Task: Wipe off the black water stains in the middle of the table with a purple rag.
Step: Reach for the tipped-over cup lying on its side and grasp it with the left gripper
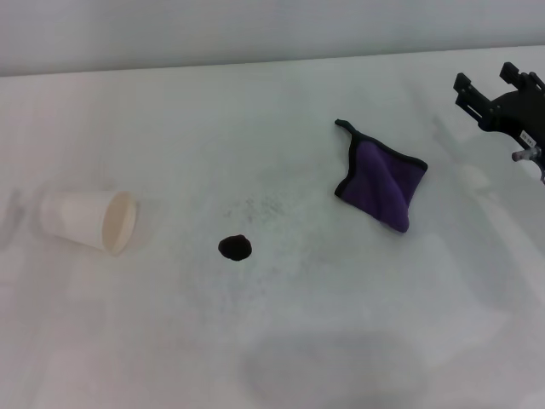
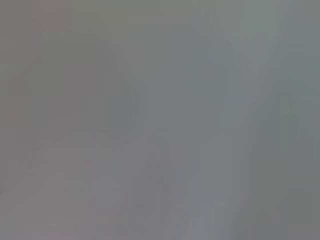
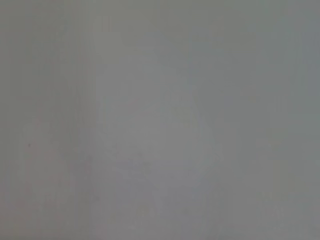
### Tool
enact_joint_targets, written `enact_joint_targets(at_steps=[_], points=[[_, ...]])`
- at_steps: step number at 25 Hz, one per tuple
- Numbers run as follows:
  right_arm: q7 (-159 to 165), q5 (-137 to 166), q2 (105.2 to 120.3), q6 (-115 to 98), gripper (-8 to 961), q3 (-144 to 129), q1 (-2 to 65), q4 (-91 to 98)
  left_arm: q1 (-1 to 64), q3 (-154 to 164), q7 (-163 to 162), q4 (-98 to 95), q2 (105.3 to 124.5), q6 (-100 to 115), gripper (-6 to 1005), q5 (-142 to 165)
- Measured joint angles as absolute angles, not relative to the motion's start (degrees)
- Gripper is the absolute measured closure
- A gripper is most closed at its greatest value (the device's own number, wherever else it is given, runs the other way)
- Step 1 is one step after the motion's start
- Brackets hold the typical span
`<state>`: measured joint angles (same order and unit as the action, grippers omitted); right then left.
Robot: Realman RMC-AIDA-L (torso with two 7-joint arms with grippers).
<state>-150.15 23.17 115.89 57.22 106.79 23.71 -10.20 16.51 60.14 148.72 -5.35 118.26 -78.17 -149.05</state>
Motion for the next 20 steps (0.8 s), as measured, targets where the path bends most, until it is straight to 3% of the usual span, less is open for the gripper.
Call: enact_joint_targets(at_steps=[6,11,20], points=[[-150.22,23.13,116.01,57.38,137,106.79,24.36,-10.25,17.02,60.55,142.16,-11.18,116.15,-72.3,121,-147.65],[-150.34,23.11,116.11,57.44,137,106.67,24.62,-10.36,20.41,60.53,133.62,-13.81,113.16,-67.71,121,-146.47],[-150.33,23.37,116.18,58.59,137,104.19,24.1,-10.14,23.3,60.53,128.71,-16.81,112.63,-60.42,122,-144.5]])
